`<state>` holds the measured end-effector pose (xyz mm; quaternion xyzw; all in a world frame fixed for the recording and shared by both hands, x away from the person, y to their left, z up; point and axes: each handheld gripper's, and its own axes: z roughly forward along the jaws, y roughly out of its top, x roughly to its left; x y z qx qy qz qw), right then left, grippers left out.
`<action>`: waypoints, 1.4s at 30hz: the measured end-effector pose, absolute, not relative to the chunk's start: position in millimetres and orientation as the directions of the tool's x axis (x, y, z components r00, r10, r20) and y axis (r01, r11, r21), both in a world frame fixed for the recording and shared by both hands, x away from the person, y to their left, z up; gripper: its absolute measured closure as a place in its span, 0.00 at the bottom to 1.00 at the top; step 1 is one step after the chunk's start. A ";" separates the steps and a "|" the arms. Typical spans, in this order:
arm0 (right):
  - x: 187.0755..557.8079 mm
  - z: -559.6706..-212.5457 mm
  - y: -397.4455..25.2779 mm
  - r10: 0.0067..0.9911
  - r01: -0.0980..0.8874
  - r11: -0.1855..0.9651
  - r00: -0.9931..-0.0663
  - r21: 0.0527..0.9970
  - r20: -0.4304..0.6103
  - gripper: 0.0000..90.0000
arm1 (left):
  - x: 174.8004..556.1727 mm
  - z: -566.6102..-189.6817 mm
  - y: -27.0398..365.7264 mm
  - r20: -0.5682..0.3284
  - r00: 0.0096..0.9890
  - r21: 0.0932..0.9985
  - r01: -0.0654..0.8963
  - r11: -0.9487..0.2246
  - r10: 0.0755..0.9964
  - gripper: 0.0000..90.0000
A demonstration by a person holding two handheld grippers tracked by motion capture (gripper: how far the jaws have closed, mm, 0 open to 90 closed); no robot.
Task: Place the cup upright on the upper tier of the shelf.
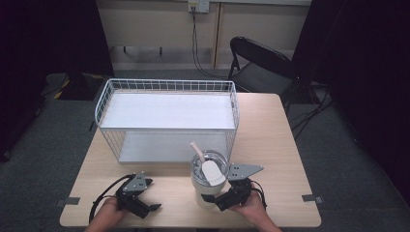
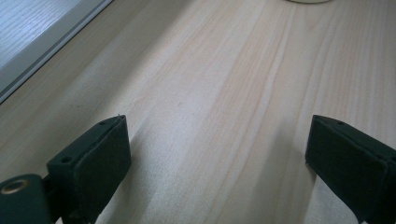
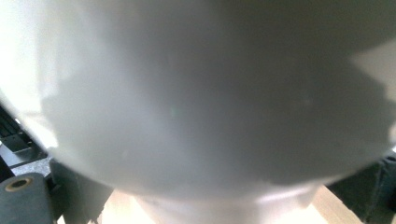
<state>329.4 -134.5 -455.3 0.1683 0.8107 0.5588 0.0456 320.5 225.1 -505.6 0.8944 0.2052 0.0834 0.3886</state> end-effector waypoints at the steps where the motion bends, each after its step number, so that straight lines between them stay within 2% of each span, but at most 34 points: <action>1: 328.8 -455.2 -134.3 0.324 0.219 0.318 -0.939 0.922 0.112 0.08 | 320.5 -505.6 225.1 -0.010 0.902 0.729 0.302 -0.614 0.432 0.07; 7: 323.5 -452.1 -137.2 0.344 0.178 0.277 -0.936 0.944 0.076 0.09 | 320.6 -505.6 225.1 -0.010 0.902 0.729 0.302 -0.614 0.431 0.07; 12: 321.3 -449.1 -137.7 0.343 0.144 0.295 -0.939 0.945 0.036 0.10 | 320.3 -505.7 224.9 -0.014 0.902 0.731 0.304 -0.611 0.432 0.07; 27: 319.9 -448.1 -140.1 0.341 0.147 0.289 -0.939 0.946 0.042 0.11 | 320.5 -505.7 224.9 -0.013 0.902 0.730 0.303 -0.612 0.431 0.07; 32: 321.1 -448.3 -142.3 0.346 0.172 0.265 -0.936 0.949 0.073 0.11 | 320.4 -505.7 224.8 -0.015 0.902 0.731 0.304 -0.611 0.432 0.07; 42: 322.8 -434.7 -147.6 0.341 0.161 0.221 -0.937 0.962 0.078 0.11 | 320.4 -505.7 224.8 -0.015 0.902 0.731 0.305 -0.611 0.432 0.07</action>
